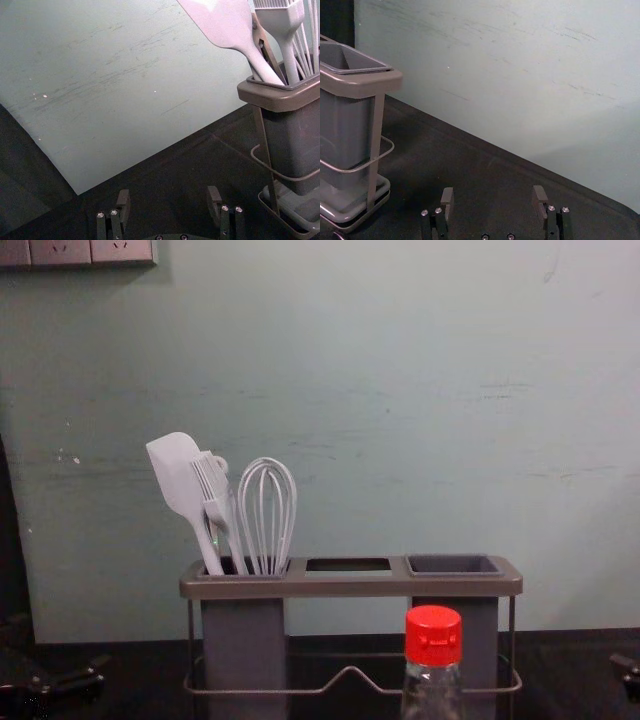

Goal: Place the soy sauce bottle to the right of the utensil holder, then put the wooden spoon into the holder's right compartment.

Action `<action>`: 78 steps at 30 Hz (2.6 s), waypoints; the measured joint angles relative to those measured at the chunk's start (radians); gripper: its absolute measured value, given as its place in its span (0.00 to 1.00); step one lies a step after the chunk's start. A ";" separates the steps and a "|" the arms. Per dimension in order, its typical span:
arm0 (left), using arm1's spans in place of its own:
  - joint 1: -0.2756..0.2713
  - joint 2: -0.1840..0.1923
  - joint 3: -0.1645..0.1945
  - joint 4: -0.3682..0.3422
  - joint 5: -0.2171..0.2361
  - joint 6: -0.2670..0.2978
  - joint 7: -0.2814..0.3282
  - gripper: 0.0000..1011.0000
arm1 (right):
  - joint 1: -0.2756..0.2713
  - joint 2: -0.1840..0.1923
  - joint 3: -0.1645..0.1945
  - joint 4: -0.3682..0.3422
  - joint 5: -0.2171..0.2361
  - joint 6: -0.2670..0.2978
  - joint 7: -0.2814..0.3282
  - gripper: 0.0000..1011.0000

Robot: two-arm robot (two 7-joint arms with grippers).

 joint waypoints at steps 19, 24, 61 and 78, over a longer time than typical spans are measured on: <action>0.000 0.000 0.000 0.000 0.000 0.000 0.000 0.99 | 0.000 0.000 0.000 0.000 0.000 0.000 0.000 0.99; 0.000 0.000 0.000 0.000 0.000 0.000 0.000 0.99 | 0.000 0.000 0.000 0.000 0.000 0.000 0.000 0.99; 0.000 0.000 0.000 0.000 0.000 0.000 0.000 0.99 | -0.251 0.120 0.166 -0.283 0.211 -0.081 0.178 0.99; 0.000 0.000 0.000 0.000 0.000 0.000 0.000 0.99 | -0.277 0.161 0.174 -0.286 0.449 -0.079 0.565 0.99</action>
